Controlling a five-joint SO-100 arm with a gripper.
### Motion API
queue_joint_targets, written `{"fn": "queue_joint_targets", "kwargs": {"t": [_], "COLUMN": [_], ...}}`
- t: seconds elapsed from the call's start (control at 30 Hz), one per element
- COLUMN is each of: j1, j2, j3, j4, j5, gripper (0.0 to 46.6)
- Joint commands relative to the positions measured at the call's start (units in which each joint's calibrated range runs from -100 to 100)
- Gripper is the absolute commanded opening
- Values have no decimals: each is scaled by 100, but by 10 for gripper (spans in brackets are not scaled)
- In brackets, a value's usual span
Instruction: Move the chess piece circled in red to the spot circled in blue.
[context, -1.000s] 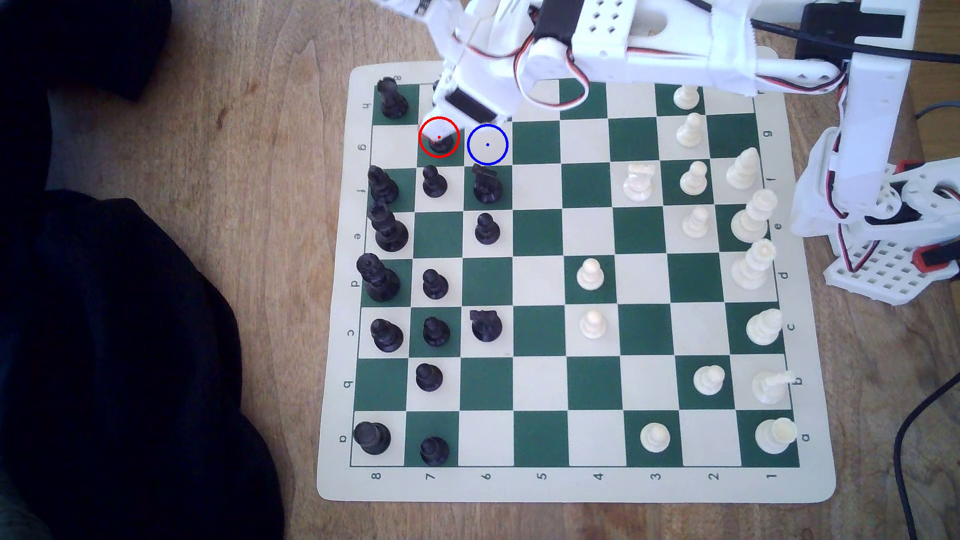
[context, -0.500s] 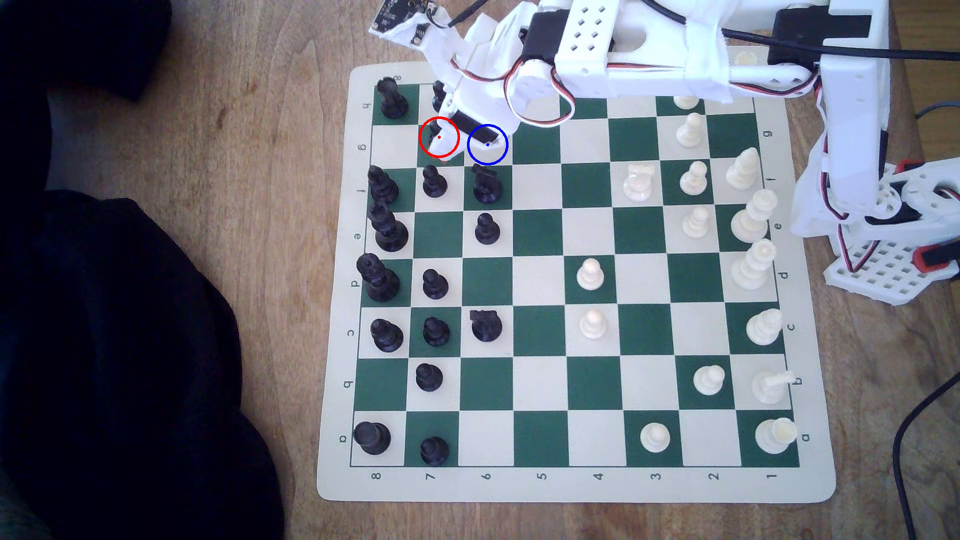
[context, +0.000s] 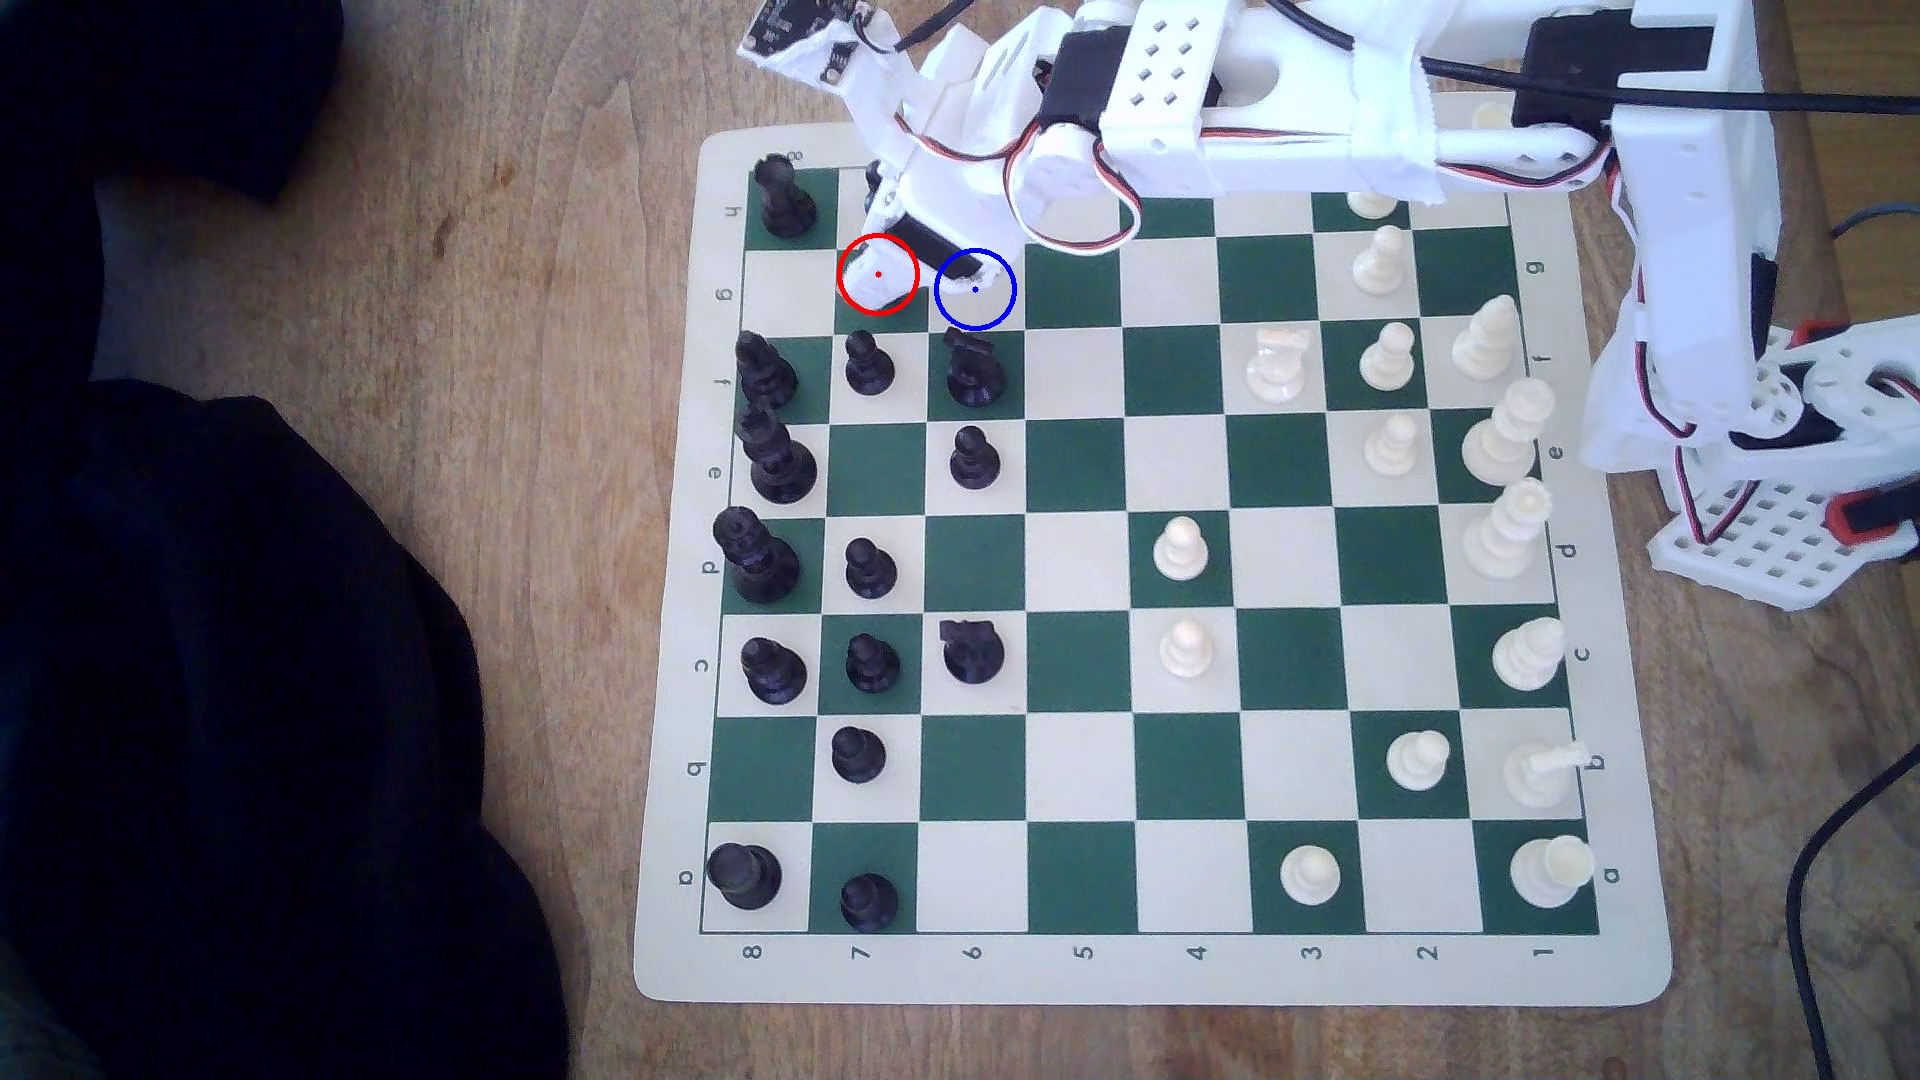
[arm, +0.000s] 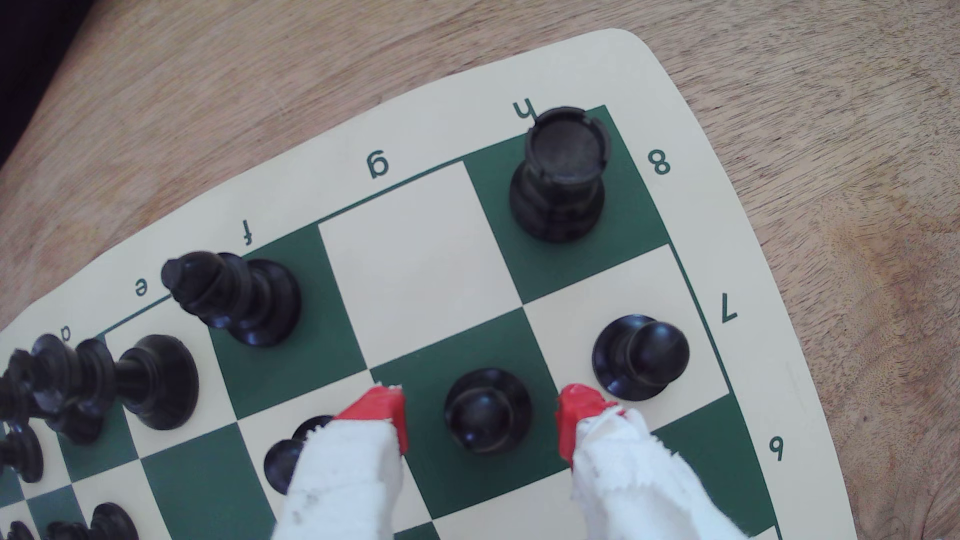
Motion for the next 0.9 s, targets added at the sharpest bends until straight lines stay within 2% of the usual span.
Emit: {"fn": "queue_joint_targets", "kwargs": {"t": [0.0,0.23,0.87], "j1": [2,-53,-100], "j2": [-159,-134,-40], "j3": [-293,-211,-30], "j4": [-184,-332,-381], "j5": [-39,-68,-59], "gripper": [151,136,133]}}
